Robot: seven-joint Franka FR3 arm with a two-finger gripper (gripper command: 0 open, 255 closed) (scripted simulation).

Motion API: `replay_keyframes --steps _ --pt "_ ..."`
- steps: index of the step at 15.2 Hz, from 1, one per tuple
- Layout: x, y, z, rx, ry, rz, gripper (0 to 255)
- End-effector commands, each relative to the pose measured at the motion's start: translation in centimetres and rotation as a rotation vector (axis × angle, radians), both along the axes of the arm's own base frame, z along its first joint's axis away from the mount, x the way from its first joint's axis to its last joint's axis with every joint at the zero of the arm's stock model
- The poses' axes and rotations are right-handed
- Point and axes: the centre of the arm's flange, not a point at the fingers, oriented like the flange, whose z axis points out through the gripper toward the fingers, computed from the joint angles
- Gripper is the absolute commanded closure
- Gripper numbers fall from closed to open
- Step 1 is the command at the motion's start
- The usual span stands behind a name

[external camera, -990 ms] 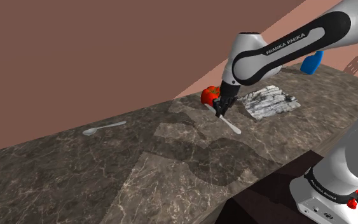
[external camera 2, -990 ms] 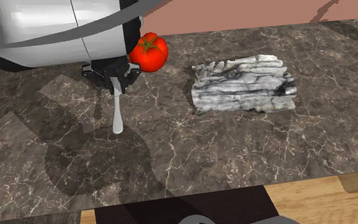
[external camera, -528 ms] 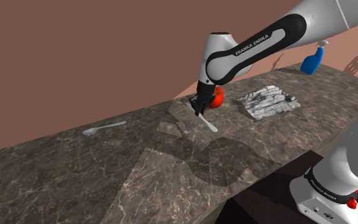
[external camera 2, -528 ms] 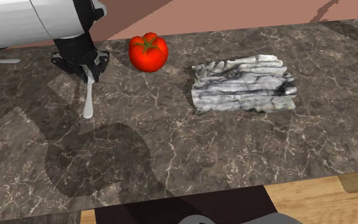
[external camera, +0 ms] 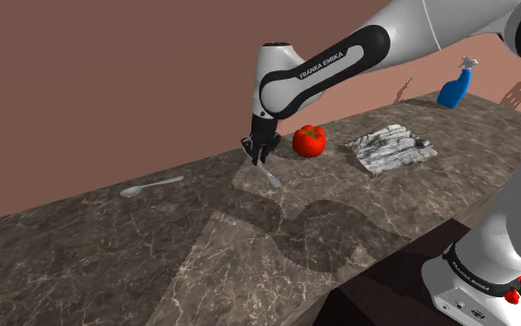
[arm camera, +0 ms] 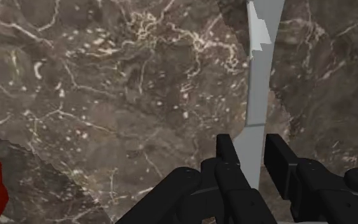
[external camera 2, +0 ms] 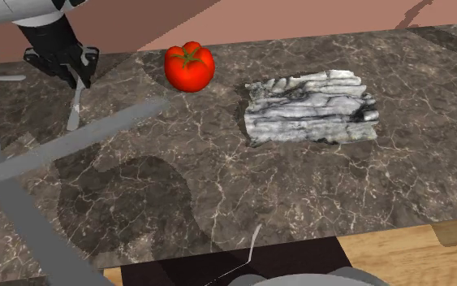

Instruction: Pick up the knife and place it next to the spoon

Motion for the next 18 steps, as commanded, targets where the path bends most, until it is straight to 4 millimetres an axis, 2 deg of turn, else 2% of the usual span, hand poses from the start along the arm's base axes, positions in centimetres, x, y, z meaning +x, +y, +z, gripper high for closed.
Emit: replay_keyframes --steps 1,9,18 --pt "1.7 2.0 -0.3 0.0 0.0 -0.001 255" --pt "9.7 9.7 -0.2 0.0 0.0 -0.001 255" --pt "9.7 9.7 -5.0 0.0 0.0 -0.001 255"
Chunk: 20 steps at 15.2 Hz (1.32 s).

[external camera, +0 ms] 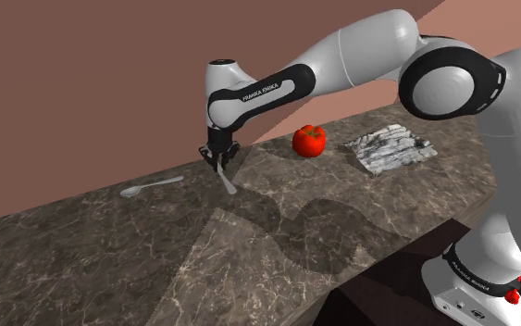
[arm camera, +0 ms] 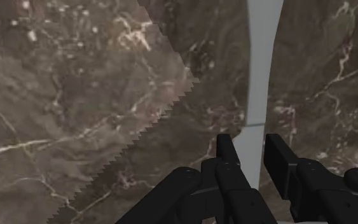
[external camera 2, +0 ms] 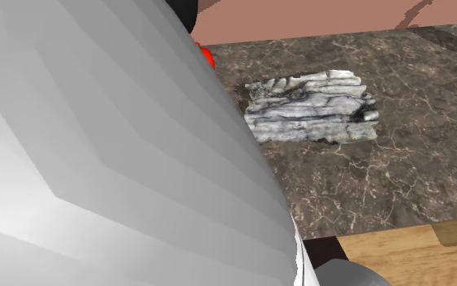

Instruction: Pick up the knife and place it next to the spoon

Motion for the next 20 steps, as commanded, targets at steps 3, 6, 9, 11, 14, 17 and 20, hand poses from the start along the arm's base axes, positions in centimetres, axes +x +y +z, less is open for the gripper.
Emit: replay_keyframes --steps 3,6,9,11,14,17,20 --pt "0.0 0.1 -2.1 0.0 -0.001 0.0 255" --pt "0.0 0.1 -3.2 0.0 -0.001 0.0 255" --pt "0.0 0.1 -3.2 0.0 -0.001 0.0 255" --pt "0.0 0.1 -3.2 0.0 -0.001 0.0 255" --pt "0.0 0.1 -3.2 0.0 -0.001 0.0 0" --pt "0.0 0.1 -3.2 0.0 -0.001 0.0 0" --pt "0.0 -0.1 -1.9 0.0 -0.001 0.0 0"
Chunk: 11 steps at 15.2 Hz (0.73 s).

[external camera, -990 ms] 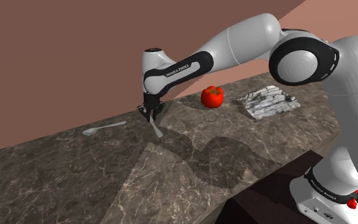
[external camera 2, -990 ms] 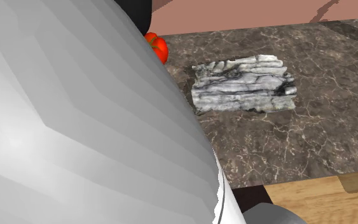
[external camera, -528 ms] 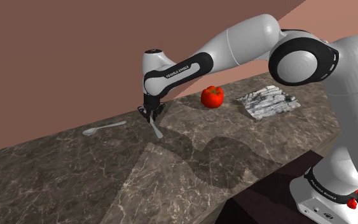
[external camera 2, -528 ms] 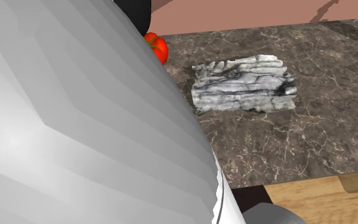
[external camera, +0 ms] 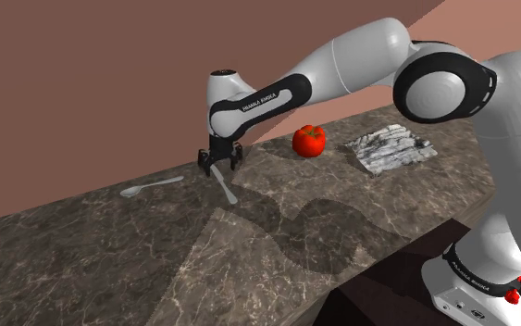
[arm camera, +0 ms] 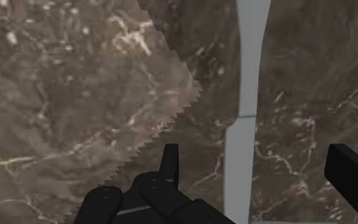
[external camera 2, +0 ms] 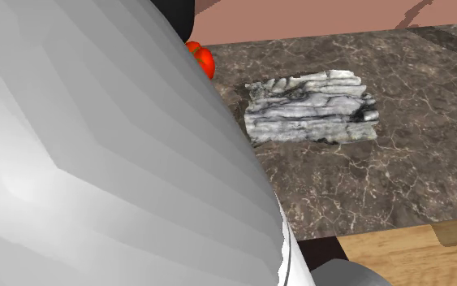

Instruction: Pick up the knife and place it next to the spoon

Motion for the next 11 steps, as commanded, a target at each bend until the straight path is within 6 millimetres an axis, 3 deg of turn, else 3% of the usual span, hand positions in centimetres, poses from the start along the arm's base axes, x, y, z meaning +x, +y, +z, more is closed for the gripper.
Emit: replay_keyframes --steps 1,3,11 --pt "0.0 -0.3 2.0 0.0 -0.001 0.0 0" --pt "0.0 -0.6 4.3 0.0 -0.001 0.0 0" --pt "0.0 -0.6 4.3 0.0 -0.001 0.0 0"
